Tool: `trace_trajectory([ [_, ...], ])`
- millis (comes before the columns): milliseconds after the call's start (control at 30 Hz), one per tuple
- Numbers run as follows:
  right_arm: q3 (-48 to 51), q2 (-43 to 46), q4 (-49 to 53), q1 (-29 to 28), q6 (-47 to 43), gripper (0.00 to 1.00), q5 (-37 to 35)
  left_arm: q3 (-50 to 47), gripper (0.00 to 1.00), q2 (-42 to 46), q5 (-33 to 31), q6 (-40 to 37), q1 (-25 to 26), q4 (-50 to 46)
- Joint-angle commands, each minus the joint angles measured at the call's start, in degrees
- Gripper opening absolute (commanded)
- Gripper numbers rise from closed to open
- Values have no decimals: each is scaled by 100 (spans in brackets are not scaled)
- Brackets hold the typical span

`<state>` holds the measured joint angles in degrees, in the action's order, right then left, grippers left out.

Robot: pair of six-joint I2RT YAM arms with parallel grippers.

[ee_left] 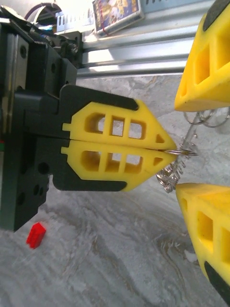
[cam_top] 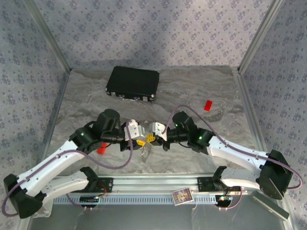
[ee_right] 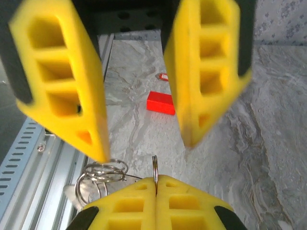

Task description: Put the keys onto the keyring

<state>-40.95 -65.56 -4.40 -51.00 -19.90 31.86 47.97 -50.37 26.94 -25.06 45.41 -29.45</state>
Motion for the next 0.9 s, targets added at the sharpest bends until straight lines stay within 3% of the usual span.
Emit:
trace_trajectory([
  [0, 164, 129, -388, 73, -53, 0, 25, -440, 43, 397, 381, 289, -365, 738],
  [133, 271, 188, -485, 81, -244, 0, 75, -791, 40, 667, 884, 435, -716, 943],
  [333, 307, 217, -491, 97, -335, 0, 164, -1412, 32, 730, 1268, 546, -721, 1758],
  [867, 447, 176, -965, 56, -146, 0, 273, -1922, 23, 424, 1497, 610, -678, 2769],
])
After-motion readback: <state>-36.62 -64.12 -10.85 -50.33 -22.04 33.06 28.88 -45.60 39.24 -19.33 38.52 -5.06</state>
